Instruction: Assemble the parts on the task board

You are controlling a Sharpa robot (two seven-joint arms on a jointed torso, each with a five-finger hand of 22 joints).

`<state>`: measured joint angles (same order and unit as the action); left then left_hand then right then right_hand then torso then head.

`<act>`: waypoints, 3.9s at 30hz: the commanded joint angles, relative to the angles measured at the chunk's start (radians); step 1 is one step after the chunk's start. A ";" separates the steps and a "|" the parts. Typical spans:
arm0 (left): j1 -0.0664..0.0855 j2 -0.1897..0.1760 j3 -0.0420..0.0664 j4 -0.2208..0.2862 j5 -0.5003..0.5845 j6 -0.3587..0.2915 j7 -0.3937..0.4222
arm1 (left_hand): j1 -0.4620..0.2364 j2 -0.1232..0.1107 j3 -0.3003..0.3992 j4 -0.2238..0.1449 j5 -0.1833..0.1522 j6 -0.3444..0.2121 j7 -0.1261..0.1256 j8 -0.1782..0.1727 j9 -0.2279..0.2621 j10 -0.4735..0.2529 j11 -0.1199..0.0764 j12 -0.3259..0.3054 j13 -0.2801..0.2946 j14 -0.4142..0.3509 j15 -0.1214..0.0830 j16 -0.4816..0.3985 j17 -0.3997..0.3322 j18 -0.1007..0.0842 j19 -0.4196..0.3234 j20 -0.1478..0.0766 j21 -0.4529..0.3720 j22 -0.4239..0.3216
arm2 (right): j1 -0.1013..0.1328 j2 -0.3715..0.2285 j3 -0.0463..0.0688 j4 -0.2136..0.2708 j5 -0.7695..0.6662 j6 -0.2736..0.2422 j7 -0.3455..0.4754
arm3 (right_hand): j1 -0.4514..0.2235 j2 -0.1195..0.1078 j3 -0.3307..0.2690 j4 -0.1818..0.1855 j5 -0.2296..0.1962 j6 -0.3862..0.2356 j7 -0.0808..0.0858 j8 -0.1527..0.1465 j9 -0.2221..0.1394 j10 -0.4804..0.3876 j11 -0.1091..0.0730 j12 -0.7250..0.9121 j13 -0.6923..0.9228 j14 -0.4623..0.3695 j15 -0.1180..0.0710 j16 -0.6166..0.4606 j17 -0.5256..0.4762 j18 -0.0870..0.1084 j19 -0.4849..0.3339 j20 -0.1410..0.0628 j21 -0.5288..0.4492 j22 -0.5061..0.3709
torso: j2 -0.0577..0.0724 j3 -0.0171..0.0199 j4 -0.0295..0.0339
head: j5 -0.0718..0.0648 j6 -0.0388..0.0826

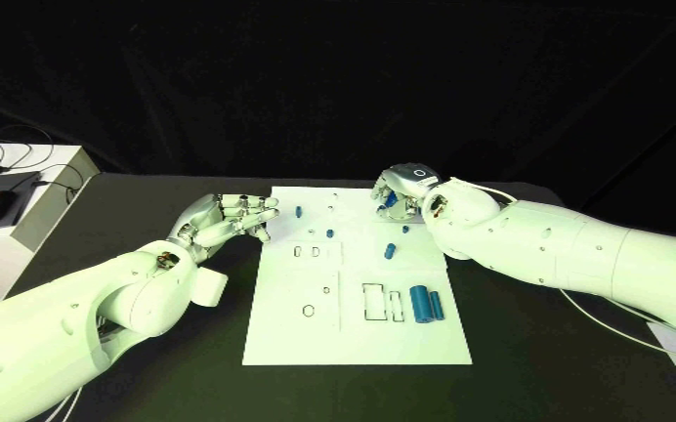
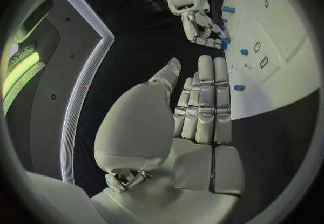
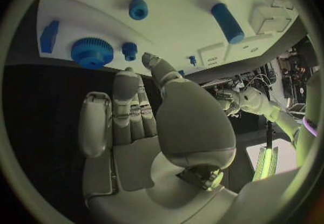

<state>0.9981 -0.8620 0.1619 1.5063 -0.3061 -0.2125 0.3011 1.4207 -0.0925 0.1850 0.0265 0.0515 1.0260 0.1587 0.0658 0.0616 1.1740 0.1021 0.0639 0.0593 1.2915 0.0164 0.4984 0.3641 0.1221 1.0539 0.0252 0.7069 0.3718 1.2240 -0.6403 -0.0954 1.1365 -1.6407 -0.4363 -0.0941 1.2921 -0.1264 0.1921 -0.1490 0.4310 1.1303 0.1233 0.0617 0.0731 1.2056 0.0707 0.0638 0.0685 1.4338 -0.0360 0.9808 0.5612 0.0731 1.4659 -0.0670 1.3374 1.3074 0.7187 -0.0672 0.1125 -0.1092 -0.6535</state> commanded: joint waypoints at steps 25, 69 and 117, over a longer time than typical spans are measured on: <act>-0.004 0.002 0.001 -0.008 -0.004 0.008 -0.003 | 0.007 -0.003 -0.002 0.007 -0.003 -0.005 0.010 -0.003 0.001 -0.006 0.004 -0.006 -0.001 0.000 0.003 -0.006 -0.001 0.008 -0.002 0.000 -0.005 -0.004 | -0.004 -0.002 0.000 -0.010 -0.004 0.032 -0.007 | 0.102 -0.032 -0.018 0.128 -0.016 -0.043 -0.017 0.000 -0.004 -0.096 0.021 -0.003 -0.007 -0.006 0.014 0.013 -0.082 0.027 0.081 0.020 -0.067 0.037 | 0.003 -0.0031 0.0011 | -0.001 -0.004; -0.010 0.002 0.001 -0.015 -0.005 0.010 -0.005 | 0.009 -0.001 0.004 0.008 -0.003 -0.007 0.011 -0.003 0.001 -0.007 0.005 -0.005 -0.001 -0.002 0.004 -0.007 0.000 0.008 -0.006 -0.001 0.002 -0.008 | -0.008 0.013 0.000 -0.039 0.023 0.111 0.016 | 0.001 0.015 0.145 0.013 -0.014 -0.005 0.000 0.001 -0.003 -0.033 0.010 -0.004 -0.008 -0.004 0.008 -0.001 -0.100 0.033 0.080 0.019 -0.086 0.013 | 0.006 -0.0061 0.0024 | -0.004 -0.020; -0.009 -0.015 0.001 0.015 -0.003 0.003 -0.010 | 0.012 -0.001 0.011 0.004 -0.003 -0.008 0.011 -0.003 0.001 -0.009 0.006 -0.006 -0.001 -0.007 0.005 -0.009 -0.001 0.007 -0.013 0.000 0.007 -0.010 | 0.002 0.147 0.014 -0.100 0.012 -0.123 -0.069 | 0.020 0.117 0.116 -0.010 -0.076 0.093 -0.029 0.004 0.041 0.109 -0.038 -0.003 -0.003 0.003 -0.022 0.003 -0.100 0.010 0.082 -0.012 -0.048 0.047 | 0.008 -0.0087 0.0064 | 0.001 -0.011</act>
<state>0.9884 -0.8771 0.1620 1.5175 -0.3062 -0.2126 0.2884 1.4208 -0.0925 0.1893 0.0304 0.0515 1.0189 0.1659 0.0658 0.0615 1.1704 0.1056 0.0639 0.0593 1.2880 0.0200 0.4944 0.3644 0.1217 1.0469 0.0250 0.7069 0.3627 1.2252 -0.4970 -0.0818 1.0399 -1.6045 -0.5358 -0.1467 1.2833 -0.0459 0.3100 -0.1553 0.3508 1.2166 0.0908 0.0622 0.0884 1.2828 0.0554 0.0563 0.0641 1.4349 -0.0502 0.9807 0.4620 0.0840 1.4663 -0.0749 1.2841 1.3075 0.7266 -0.0764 0.1175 -0.1107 -0.6640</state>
